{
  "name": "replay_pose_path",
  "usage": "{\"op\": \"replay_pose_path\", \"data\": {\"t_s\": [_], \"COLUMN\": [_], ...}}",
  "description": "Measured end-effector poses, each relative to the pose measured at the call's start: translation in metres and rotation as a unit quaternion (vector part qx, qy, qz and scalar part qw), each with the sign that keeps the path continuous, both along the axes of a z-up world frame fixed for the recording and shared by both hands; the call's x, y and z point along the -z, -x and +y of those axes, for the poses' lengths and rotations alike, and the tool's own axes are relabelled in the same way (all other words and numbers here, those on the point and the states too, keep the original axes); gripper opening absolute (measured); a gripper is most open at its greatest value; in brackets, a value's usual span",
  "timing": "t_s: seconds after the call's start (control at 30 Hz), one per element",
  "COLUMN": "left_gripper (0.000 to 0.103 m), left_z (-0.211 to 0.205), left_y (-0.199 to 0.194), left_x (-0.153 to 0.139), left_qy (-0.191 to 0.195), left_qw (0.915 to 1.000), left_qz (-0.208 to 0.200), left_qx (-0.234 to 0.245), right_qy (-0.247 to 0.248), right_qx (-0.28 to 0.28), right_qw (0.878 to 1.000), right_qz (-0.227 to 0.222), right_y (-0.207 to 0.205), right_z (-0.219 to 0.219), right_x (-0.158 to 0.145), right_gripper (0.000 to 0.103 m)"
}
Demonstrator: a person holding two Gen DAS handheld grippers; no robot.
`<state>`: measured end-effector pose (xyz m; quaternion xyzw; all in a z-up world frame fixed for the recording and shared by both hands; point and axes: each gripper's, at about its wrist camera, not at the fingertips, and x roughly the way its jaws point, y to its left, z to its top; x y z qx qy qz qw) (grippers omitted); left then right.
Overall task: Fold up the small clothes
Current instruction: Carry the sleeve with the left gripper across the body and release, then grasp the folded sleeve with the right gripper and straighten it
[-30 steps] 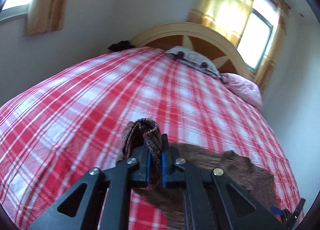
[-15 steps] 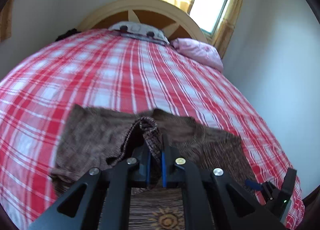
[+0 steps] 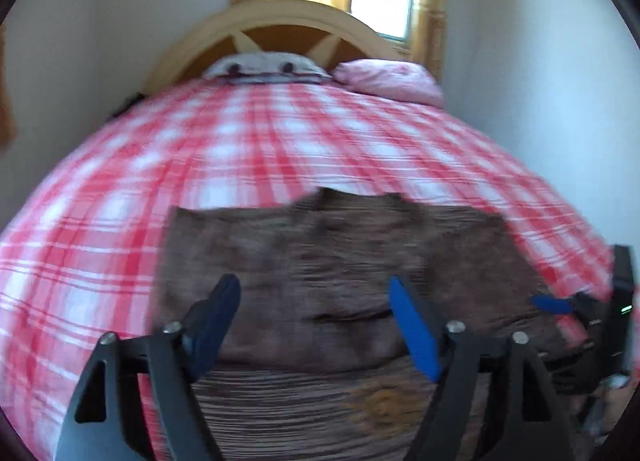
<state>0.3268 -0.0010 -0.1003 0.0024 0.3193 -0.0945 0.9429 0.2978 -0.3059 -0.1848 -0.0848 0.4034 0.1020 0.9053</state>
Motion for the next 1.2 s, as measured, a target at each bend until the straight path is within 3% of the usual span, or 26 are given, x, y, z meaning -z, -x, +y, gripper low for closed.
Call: {"op": "replay_pose_path", "data": {"t_s": [0.07,0.13,0.23,0.33,0.43,0.6,0.7,0.77,0.8,0.83,0.9,1.03,1.13,1.2], "left_gripper": [0.083,0.083,0.083,0.087,0.09,0.091,0.092,0.092,0.092,0.093,0.093,0.094,0.094,0.095], "left_z": [0.027,0.048,0.073,0.093,0.09,0.093,0.097,0.094,0.093,0.093,0.093,0.095,0.096,0.096], "left_y": [-0.009,-0.021,-0.04,-0.045,-0.043,-0.035,-0.037,-0.04,-0.041,-0.042,-0.042,-0.042,-0.042,-0.042], "left_x": [0.008,0.019,0.051,0.065,0.068,0.068,0.07,0.072,0.073,0.073,0.073,0.073,0.074,0.074], "left_qy": [-0.041,-0.059,-0.085,-0.027,-0.031,-0.017,-0.002,-0.005,-0.005,-0.004,-0.003,0.004,0.006,0.008], "left_qw": [0.9975,0.9937,0.9846,0.984,0.985,0.987,0.9871,0.9873,0.9872,0.9872,0.9872,0.9873,0.9874,0.9875], "left_qz": [0.008,0.026,0.088,0.124,0.128,0.121,0.124,0.122,0.123,0.123,0.123,0.125,0.124,0.124], "left_qx": [-0.057,-0.092,-0.126,-0.125,-0.111,-0.104,-0.102,-0.101,-0.101,-0.101,-0.101,-0.098,-0.098,-0.098], "right_qy": [0.007,0.004,0.002,-0.015,0.003,0.033,0.054,0.069,0.091,0.105,0.088,0.045,0.03,-0.012], "right_qx": [-0.001,-0.006,0.004,-0.031,-0.085,-0.128,-0.135,-0.134,-0.131,-0.127,-0.103,-0.009,0.027,0.017], "right_qw": [1.0,1.0,1.0,0.999,0.996,0.991,0.989,0.987,0.986,0.986,0.99,0.999,0.999,1.0], "right_qz": [0.0,0.006,-0.013,-0.021,0.0,0.019,0.035,0.047,0.044,0.038,0.027,-0.014,-0.006,0.013], "right_y": [0.0,0.0,0.005,0.008,-0.002,-0.037,-0.062,-0.074,-0.079,-0.083,-0.088,-0.1,-0.1,-0.092], "right_z": [0.002,0.002,0.006,0.034,0.085,0.153,0.181,0.193,0.199,0.201,0.191,0.142,0.111,0.099], "right_x": [0.0,-0.003,-0.029,-0.06,-0.069,-0.052,-0.029,-0.014,-0.008,-0.004,-0.014,-0.048,-0.055,-0.056], "right_gripper": [0.085,0.085,0.085,0.085,0.085,0.085,0.076,0.063,0.05,0.04,0.024,0.025,0.025,0.025]}}
